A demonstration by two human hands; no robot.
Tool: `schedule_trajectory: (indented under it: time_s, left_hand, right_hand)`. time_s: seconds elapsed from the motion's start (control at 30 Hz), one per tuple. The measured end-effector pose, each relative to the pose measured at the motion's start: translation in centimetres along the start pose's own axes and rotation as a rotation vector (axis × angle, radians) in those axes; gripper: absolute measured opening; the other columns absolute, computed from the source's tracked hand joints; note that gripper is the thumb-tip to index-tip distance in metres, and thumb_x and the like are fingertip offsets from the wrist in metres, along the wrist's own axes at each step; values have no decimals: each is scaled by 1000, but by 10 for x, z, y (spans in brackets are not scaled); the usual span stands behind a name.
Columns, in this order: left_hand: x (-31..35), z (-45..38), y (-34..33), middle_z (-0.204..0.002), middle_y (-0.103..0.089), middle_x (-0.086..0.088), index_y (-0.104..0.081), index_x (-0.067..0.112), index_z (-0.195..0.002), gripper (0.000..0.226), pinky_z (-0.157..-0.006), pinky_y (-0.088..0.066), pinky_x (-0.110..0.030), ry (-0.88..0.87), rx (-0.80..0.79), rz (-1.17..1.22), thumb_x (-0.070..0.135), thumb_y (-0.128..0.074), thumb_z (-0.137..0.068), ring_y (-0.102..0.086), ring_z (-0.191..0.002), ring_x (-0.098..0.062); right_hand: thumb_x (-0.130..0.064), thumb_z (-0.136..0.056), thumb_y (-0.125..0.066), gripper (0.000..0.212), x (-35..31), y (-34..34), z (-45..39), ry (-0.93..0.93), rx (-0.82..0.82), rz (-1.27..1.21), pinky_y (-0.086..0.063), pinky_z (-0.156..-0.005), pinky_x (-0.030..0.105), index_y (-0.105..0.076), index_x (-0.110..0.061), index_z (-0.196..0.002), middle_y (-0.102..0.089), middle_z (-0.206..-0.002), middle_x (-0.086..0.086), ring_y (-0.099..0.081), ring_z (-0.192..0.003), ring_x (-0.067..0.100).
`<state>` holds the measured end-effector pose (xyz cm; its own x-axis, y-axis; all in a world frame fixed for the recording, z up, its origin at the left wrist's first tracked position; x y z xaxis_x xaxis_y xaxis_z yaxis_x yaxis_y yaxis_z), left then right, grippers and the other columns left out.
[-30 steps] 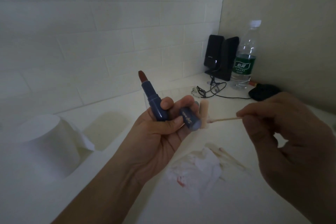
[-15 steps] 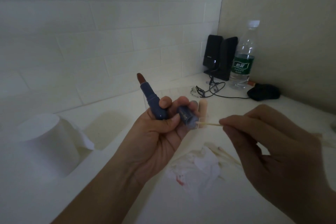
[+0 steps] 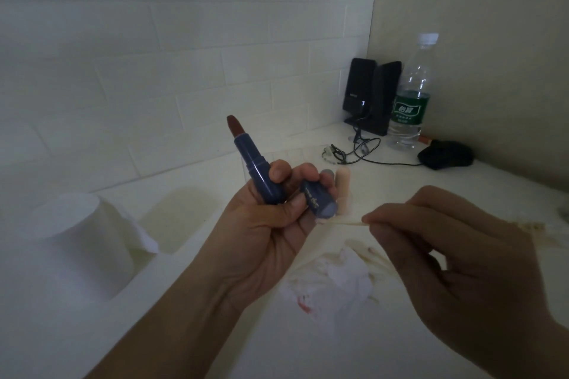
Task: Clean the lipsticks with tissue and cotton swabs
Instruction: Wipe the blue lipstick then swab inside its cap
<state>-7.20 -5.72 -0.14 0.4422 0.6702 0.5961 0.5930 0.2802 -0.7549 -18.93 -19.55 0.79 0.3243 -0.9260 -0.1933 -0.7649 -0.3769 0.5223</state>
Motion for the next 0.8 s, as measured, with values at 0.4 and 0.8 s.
schedule_trajectory:
  time_s: [0.4, 0.8]
  left_hand:
    - [0, 0, -2, -84, -64, -13, -55, 9, -73, 30, -76, -58, -36, -14, -5, 19, -19, -47, -68, -69, -88, -28]
    - [-2, 0, 3, -85, -62, -13, -53, 10, -75, 31, -76, -57, -35, -19, -4, -28, -20, -46, -70, -67, -90, -28]
  right_hand:
    - [-18, -86, -59, 19, -4, -3, 1, -6, 46, 71, -36, -58, 6, -74, -6, -82, -48, -65, -6, -41, -56, 9]
    - [-13, -84, -62, 14, -6, 1, 2, 32, 63, 209, -36, -59, 9, -73, -5, -80, -57, -65, 4, -36, -51, 5]
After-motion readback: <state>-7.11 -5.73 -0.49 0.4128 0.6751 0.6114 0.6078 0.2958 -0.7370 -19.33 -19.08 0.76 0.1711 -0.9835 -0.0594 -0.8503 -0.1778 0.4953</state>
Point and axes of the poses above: each hand's wrist, its own z-axis away from the middle knuckle, its own y-axis out of the back of the hand, x = y × z, the point moved 1 cm from there along -z, towards the middle knuckle
